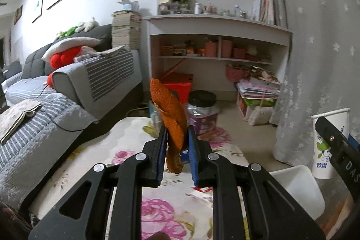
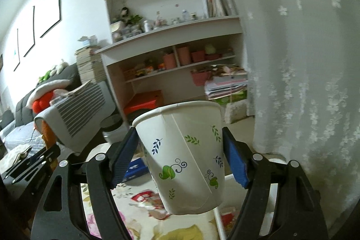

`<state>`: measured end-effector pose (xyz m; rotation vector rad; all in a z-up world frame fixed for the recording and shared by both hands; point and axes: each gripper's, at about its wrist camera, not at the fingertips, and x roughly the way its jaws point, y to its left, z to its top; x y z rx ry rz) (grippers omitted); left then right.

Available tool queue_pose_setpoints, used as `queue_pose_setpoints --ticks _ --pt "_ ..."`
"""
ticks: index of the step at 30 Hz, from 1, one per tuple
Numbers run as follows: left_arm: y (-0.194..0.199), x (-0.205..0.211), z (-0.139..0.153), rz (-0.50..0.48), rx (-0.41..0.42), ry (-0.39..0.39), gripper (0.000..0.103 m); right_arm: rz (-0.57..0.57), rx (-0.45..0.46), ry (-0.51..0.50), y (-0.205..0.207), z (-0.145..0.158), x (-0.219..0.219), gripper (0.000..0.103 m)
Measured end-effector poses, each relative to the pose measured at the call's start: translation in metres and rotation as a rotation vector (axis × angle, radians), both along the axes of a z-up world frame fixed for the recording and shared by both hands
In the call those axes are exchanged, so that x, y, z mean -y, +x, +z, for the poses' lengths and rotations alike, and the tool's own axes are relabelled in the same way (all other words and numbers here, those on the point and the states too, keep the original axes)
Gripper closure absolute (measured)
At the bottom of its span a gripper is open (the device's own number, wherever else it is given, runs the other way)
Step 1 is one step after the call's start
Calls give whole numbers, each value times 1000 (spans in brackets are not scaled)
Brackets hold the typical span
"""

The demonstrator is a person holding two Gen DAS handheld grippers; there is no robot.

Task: Collect trash
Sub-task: 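Carry the paper cup and orange peel over the white bin and open both tools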

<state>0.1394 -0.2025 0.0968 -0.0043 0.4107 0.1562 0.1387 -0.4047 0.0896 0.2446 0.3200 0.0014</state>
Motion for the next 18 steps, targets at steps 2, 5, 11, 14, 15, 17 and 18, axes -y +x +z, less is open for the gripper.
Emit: queue_pose_setpoints --ticks 2,5,11,14,15,17,18 --pt "1 11 0 -21 1 8 84 -27 -10 13 0 -1 14 32" --pt "3 29 1 -54 -2 14 84 -62 -26 39 0 -4 33 32" --pt "5 68 -1 -122 -3 36 84 -137 -69 99 3 -10 75 31" --pt "6 86 -2 -153 -6 42 84 -178 -83 134 3 -13 94 30" --pt "6 92 -2 -164 -7 44 84 -188 -88 142 3 -14 99 29" --pt "7 105 -2 -186 -6 50 84 -217 -105 165 3 -16 111 27" --pt "7 112 -2 -198 -6 53 84 -236 -116 189 3 -18 120 26"
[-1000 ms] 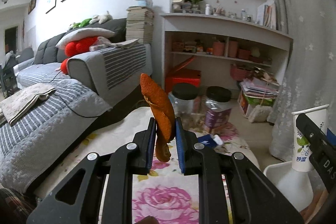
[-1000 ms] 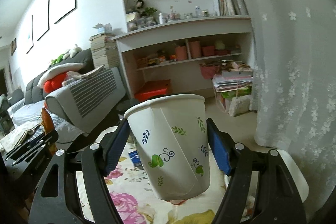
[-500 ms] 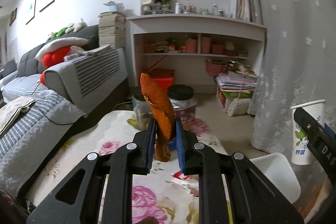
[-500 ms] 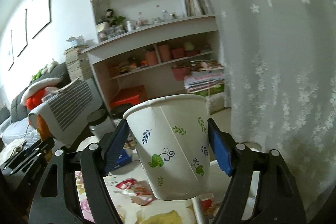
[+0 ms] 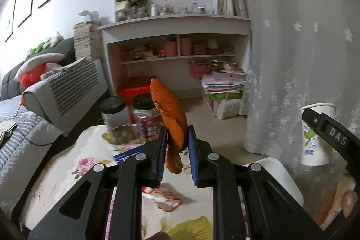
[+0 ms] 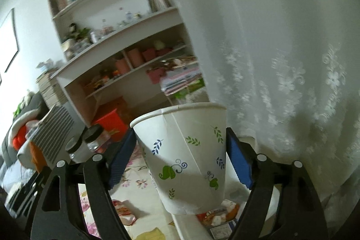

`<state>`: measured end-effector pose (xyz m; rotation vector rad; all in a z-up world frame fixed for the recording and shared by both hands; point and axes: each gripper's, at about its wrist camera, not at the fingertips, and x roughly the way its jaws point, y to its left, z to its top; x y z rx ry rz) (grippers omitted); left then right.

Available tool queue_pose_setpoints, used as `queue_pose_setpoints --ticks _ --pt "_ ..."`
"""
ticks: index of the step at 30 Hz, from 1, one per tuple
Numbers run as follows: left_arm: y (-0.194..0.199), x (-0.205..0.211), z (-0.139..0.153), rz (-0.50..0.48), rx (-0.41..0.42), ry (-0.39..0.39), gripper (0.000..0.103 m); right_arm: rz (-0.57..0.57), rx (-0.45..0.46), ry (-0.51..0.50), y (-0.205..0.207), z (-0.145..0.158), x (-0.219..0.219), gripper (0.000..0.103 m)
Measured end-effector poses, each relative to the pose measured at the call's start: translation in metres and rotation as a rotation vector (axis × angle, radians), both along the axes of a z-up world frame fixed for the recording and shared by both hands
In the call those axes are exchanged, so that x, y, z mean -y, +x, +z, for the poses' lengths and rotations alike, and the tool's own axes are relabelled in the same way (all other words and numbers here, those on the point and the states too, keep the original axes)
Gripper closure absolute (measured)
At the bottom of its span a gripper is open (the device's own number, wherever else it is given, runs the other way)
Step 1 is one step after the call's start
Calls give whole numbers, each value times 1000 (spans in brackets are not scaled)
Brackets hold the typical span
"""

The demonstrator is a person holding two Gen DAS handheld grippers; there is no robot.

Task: Collect trash
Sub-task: 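Carry the paper cup and orange peel over the white bin and open both tools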

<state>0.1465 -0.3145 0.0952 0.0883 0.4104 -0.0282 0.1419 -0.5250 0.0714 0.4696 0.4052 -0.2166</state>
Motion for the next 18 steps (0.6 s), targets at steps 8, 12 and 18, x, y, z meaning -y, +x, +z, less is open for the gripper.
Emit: queue_pose_setpoints --ticks 8,12,18 --pt "5 51 -8 -89 -30 22 82 -110 -29 105 -7 -8 48 11" --pt "7 76 -15 -134 -60 35 82 -159 -21 130 -15 -10 64 7" --pt "11 104 -23 -182 -93 32 82 -220 -10 178 -28 -13 90 7"
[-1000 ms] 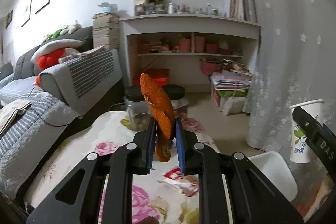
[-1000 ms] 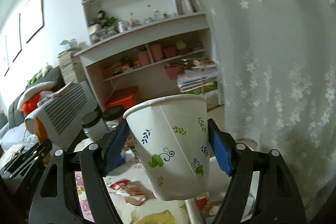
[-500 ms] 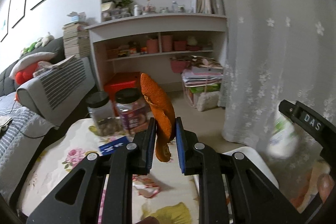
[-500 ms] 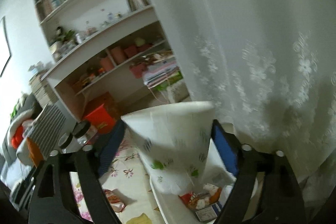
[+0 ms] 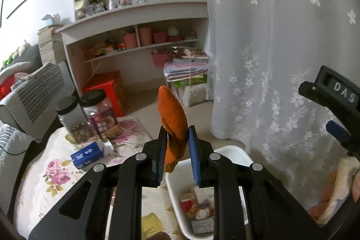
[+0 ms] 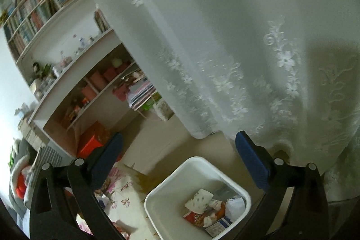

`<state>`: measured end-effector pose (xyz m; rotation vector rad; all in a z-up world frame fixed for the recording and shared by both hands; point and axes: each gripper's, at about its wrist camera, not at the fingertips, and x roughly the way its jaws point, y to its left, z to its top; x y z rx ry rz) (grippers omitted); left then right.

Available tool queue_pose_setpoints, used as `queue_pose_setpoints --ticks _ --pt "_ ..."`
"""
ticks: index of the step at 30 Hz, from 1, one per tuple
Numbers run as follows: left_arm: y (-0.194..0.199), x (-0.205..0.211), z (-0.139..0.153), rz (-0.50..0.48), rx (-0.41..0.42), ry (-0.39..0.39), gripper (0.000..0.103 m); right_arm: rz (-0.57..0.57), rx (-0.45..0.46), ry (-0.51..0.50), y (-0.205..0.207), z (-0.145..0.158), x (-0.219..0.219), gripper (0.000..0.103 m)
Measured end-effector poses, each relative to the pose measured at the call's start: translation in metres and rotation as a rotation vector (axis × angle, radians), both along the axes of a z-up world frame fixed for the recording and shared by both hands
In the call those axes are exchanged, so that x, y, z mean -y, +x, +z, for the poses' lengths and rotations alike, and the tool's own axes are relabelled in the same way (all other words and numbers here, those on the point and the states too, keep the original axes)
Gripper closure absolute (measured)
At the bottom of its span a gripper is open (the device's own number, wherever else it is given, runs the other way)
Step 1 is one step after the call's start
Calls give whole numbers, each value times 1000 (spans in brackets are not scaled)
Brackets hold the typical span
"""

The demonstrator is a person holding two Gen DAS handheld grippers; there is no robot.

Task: Collect trash
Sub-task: 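Carry the paper cup and orange peel over the white bin and open both tools, then move both tools back over the table toward the noodle cup and carton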

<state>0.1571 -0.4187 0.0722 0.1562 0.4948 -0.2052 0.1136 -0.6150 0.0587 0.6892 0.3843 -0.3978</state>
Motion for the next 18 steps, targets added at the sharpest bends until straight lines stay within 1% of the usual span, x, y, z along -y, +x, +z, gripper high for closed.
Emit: queue_pose_setpoints --ticks 4,5,7,13,15,18 --pt "6 15 -8 -32 -45 -6 82 -16 -3 16 -5 -2 12 7" --pt "7 20 -11 -37 -59 -1 66 -16 -6 15 -5 -2 13 7" --pt "9 24 -16 -55 -86 -8 43 -12 -12 12 -3 -2 13 7" --pt "13 23 -25 -63 -135 0 39 10 -32 -5 3 -2 7 7" --pt "16 20 -27 -51 -152 -2 34 15 -39 -7 5 -2 5 7" --pt "21 13 -28 -24 -182 -15 24 28 -59 -11 9 -4 3 7"
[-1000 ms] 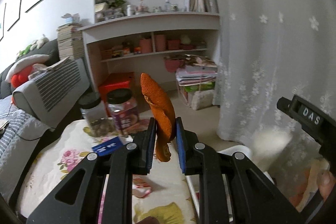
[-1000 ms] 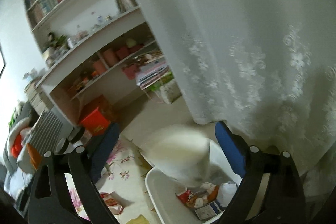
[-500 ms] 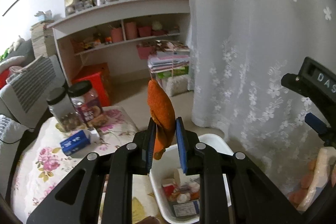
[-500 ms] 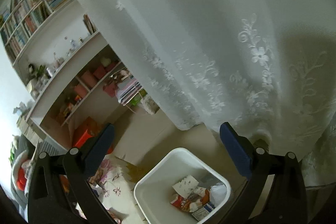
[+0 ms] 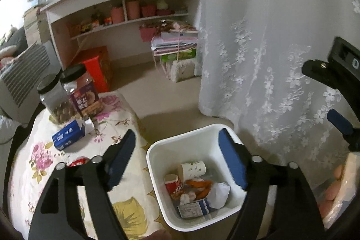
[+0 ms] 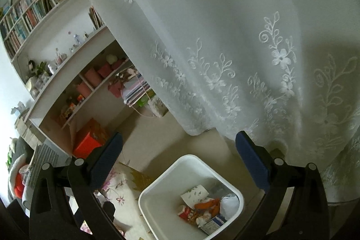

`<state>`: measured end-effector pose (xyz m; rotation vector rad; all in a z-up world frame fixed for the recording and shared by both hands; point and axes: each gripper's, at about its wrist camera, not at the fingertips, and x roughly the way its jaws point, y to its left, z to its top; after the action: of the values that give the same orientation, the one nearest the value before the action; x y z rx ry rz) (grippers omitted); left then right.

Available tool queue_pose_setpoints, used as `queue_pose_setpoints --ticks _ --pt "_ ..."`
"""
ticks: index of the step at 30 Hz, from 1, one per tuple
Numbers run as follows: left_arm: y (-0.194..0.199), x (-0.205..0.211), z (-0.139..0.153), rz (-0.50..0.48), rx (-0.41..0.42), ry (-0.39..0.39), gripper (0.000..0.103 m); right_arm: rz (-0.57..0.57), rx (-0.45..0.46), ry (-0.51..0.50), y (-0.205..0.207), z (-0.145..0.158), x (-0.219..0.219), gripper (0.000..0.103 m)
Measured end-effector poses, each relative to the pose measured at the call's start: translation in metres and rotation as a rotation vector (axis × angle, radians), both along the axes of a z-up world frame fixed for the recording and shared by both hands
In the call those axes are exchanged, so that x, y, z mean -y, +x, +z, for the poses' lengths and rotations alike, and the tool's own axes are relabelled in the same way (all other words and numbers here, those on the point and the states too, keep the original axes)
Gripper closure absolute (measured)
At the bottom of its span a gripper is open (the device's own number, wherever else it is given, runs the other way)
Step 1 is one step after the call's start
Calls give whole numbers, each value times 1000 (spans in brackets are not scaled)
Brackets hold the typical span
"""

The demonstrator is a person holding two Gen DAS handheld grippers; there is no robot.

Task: Collect trash
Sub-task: 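Move both tools back over the table toward the noodle cup and carton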

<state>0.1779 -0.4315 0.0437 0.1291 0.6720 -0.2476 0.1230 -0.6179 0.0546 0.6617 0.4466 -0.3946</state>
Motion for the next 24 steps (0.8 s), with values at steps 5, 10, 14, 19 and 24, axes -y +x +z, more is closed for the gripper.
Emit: queue_pose_setpoints --ticks 5,10,14,19,24 --pt "15 -21 -16 89 -88 -6 20 51 -52 2 12 -7 -6 7" --pt "33 -50 -37 198 -196 -31 20 107 -80 -12 24 -8 -17 7" --pt "43 -82 -53 314 -254 -53 18 152 -106 -19 33 -12 -27 7" --pt "54 -121 -73 447 -324 -94 17 197 -126 -30 43 -14 -38 7" --pt "65 -164 -99 574 -428 -173 17 261 -160 -54 56 -17 -58 7"
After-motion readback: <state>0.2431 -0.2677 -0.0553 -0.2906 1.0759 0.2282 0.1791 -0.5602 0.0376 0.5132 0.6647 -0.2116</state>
